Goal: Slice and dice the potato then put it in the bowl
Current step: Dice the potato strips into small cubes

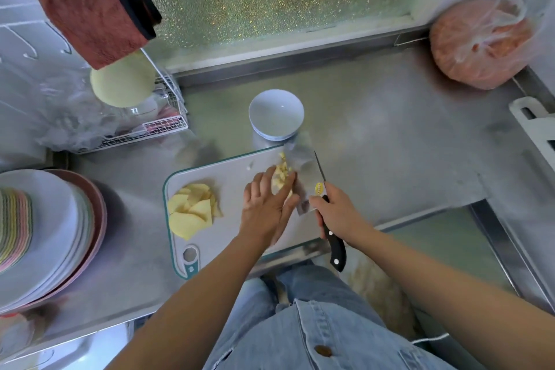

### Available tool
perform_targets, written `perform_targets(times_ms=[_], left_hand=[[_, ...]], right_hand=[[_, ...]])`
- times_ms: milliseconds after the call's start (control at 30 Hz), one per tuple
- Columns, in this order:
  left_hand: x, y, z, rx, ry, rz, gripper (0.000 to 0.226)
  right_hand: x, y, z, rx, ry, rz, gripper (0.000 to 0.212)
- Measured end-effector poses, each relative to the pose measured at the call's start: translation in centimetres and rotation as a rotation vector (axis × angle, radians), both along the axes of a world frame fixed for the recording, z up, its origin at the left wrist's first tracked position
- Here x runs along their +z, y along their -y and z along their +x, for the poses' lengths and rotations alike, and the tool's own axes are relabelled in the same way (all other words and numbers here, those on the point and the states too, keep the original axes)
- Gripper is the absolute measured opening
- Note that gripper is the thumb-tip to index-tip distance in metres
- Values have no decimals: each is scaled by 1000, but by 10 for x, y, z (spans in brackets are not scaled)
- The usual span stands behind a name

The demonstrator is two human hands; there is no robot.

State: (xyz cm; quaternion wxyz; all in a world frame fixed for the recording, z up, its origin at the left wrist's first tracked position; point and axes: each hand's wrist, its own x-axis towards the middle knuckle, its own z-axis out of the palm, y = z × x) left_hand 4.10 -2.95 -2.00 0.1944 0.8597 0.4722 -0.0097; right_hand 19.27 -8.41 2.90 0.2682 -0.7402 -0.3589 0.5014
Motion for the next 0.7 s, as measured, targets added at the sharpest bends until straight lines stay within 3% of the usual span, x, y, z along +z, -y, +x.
perform_targets(times_ms=[67,200,267,533,700], left_hand=[[-2,-3,0,81,-42,-44,74],[1,1,3,-6,-7,-17,76],[0,1,4,57,-42,-57,81],[4,-6,8,188,-30,-80,60],[3,-7,7,147,-68,-70,60]], right_hand=[[1,0,3,5,-9,-4,13],[3,-1,5,18,-17,-5,15],[4,-1,4,23,-23,-4,17],[5,-1,5,64,-13,22,16],[8,0,6,84,25,35,17]])
